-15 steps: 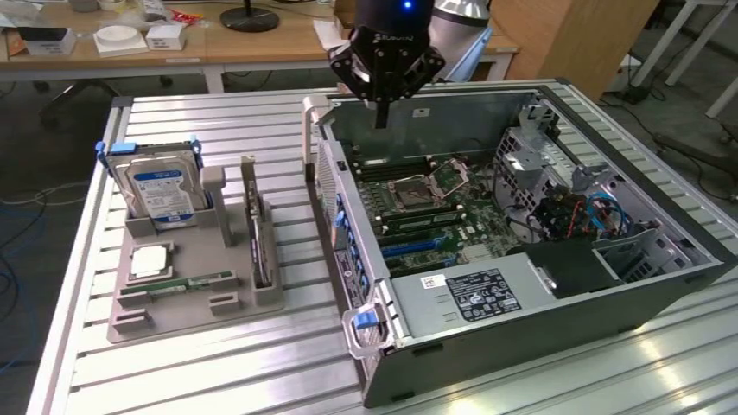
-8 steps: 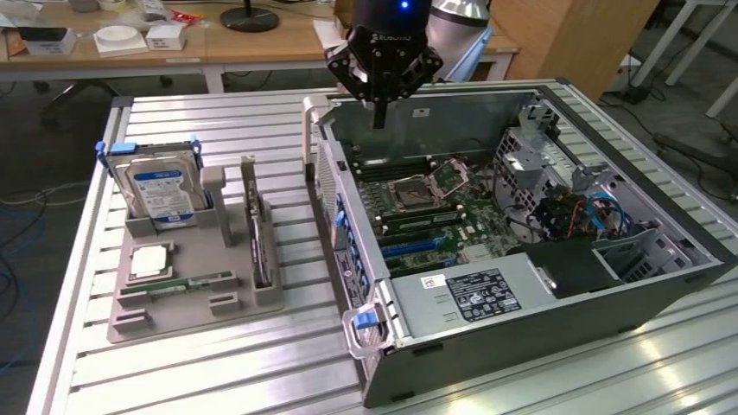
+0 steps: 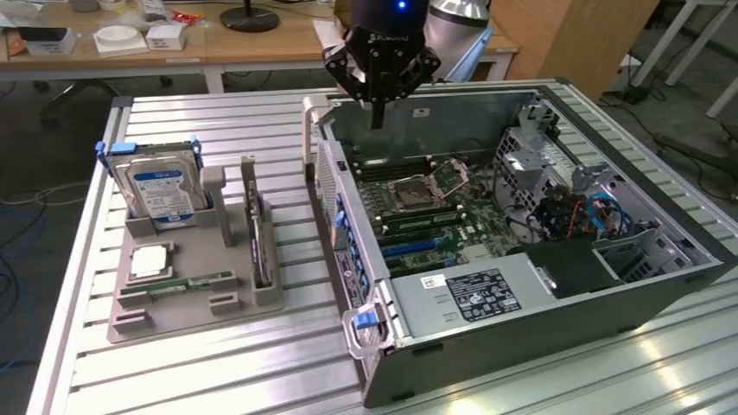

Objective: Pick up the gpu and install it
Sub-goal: 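Reach for the gpu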

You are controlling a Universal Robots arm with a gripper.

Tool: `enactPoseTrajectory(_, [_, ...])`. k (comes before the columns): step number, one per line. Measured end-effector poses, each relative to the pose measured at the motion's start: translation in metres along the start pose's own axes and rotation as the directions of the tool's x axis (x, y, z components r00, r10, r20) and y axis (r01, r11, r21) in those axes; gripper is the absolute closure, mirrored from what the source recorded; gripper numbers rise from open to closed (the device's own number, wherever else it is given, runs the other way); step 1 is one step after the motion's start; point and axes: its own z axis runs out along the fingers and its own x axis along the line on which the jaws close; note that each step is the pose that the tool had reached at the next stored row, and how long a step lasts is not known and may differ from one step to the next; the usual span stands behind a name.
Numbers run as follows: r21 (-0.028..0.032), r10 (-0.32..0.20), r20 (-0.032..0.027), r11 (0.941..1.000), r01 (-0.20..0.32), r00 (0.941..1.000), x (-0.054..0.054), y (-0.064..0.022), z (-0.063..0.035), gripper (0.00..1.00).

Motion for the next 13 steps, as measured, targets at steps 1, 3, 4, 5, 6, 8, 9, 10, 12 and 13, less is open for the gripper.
enactPoseTrajectory(1, [0.0001, 0.000, -0.0001, 1.0000, 0.000, 1.0000, 0.0004, 0.0000, 0.0000, 0.90])
enactPoseTrajectory(3, [0.0000, 0.000, -0.0001, 1.0000, 0.000, 1.0000, 0.0012, -0.0001, 0.0000, 0.90])
enactPoseTrajectory(4, [0.0000, 0.000, 0.0000, 1.0000, 0.000, 1.0000, 0.0016, -0.0001, 0.0000, 0.90])
enactPoseTrajectory(5, [0.0000, 0.000, -0.0001, 1.0000, 0.000, 1.0000, 0.0019, -0.0001, 0.0000, 0.90])
enactPoseTrajectory(6, [0.0000, 0.000, 0.0000, 1.0000, 0.000, 1.0000, 0.0024, -0.0002, 0.0000, 0.90])
enactPoseTrajectory(8, [0.0000, 0.000, -0.0001, 1.0000, 0.000, 1.0000, 0.0033, -0.0003, -0.0001, 0.90])
enactPoseTrajectory(9, [0.0000, 0.000, 0.0000, 1.0000, 0.000, 1.0000, 0.0039, -0.0003, -0.0001, 0.90])
enactPoseTrajectory(10, [0.0000, 0.000, 0.0000, 1.0000, 0.000, 1.0000, 0.0046, -0.0003, -0.0001, 0.90])
enactPoseTrajectory(12, [0.0000, 0.000, -0.0001, 1.0000, 0.000, 1.0000, 0.0060, -0.0004, -0.0001, 0.90])
enactPoseTrajectory(13, [0.0001, 0.000, 0.0000, 1.0000, 0.000, 1.0000, 0.0068, -0.0005, -0.0002, 0.90])
